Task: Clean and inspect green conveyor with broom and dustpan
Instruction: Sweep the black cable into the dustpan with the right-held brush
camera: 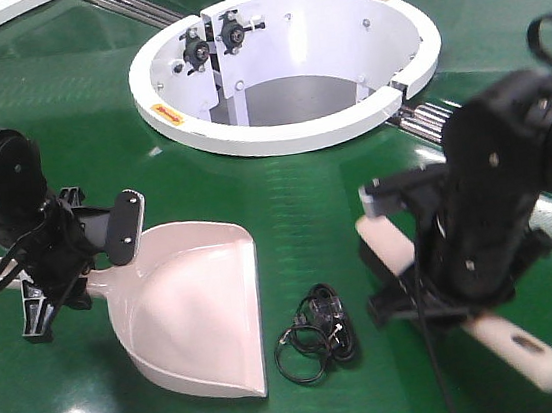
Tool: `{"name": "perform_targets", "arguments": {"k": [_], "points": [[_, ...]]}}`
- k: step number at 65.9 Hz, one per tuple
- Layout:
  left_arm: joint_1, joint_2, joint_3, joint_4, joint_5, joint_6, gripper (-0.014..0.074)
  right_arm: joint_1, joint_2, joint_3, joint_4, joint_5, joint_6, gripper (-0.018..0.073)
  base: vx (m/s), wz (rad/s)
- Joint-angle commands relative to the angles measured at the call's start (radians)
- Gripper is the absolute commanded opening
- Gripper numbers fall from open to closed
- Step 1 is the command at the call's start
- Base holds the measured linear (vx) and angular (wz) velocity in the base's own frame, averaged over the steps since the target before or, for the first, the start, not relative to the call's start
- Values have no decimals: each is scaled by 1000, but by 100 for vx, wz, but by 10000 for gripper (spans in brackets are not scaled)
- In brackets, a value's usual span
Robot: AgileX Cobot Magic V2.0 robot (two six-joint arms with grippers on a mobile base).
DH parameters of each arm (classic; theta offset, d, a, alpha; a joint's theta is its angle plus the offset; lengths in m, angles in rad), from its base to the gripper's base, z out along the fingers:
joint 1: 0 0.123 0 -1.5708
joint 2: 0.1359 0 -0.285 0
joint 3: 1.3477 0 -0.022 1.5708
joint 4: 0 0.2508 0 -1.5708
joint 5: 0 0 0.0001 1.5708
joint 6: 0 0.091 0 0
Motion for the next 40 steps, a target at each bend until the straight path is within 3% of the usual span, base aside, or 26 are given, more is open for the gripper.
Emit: {"name": "perform_targets", "arguments": {"k": [1, 23, 40], "points": [[-10, -38, -30, -9, 14, 7, -6, 18, -34, 58, -2, -13, 36, -5, 0, 0], [-10, -38, -30, -9, 14, 7, -6, 86, 8, 135, 130, -147, 70, -5, 0, 0], [-10, -38, -30, -9, 14, 7, -6, 86, 140, 65, 288, -143, -45, -5, 0, 0]]}}
